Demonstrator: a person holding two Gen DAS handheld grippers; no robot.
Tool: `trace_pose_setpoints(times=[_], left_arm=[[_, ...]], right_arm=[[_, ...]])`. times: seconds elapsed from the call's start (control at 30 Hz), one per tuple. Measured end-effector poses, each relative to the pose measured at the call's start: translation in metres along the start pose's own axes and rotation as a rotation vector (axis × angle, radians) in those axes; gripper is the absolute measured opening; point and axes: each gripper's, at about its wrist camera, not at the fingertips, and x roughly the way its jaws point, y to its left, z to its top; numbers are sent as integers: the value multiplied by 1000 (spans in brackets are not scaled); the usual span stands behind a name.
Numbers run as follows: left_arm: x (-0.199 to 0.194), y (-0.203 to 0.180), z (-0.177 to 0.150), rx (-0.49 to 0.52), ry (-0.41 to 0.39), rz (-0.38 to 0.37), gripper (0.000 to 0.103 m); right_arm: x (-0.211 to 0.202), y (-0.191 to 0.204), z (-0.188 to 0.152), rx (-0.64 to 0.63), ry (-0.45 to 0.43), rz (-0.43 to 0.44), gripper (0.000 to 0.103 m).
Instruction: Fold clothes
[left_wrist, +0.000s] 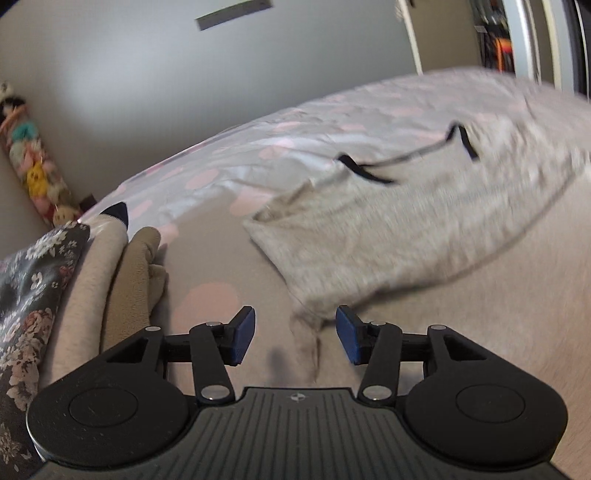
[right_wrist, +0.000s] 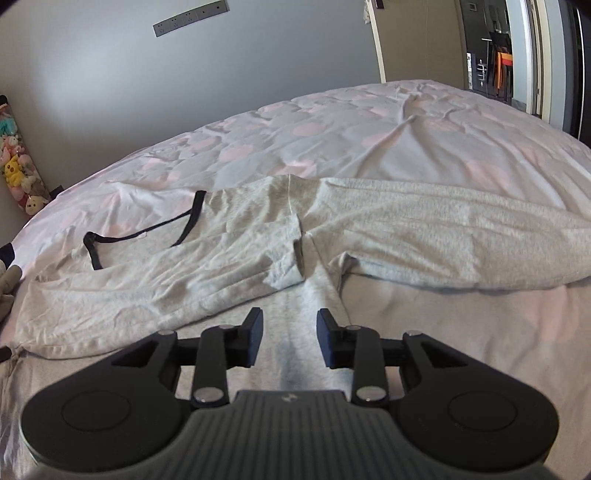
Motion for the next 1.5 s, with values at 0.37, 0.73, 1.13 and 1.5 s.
trace_pose_setpoints(times=[0.37, 0.73, 1.13, 1.5], left_arm=[[17, -24, -5, 58, -53, 147, 12], [20, -4, -19, 39, -15, 134, 10], [10, 58, 21, -209, -6, -88, 56], [98, 98, 60, -414, 100, -199, 54]], right_arm=[[13, 11, -12, -26, 8, 43, 42], [16, 3, -8, -7, -12, 55, 42], [19, 3, 10, -23, -48, 62, 48], [53, 1, 35, 42, -18, 108, 50]])
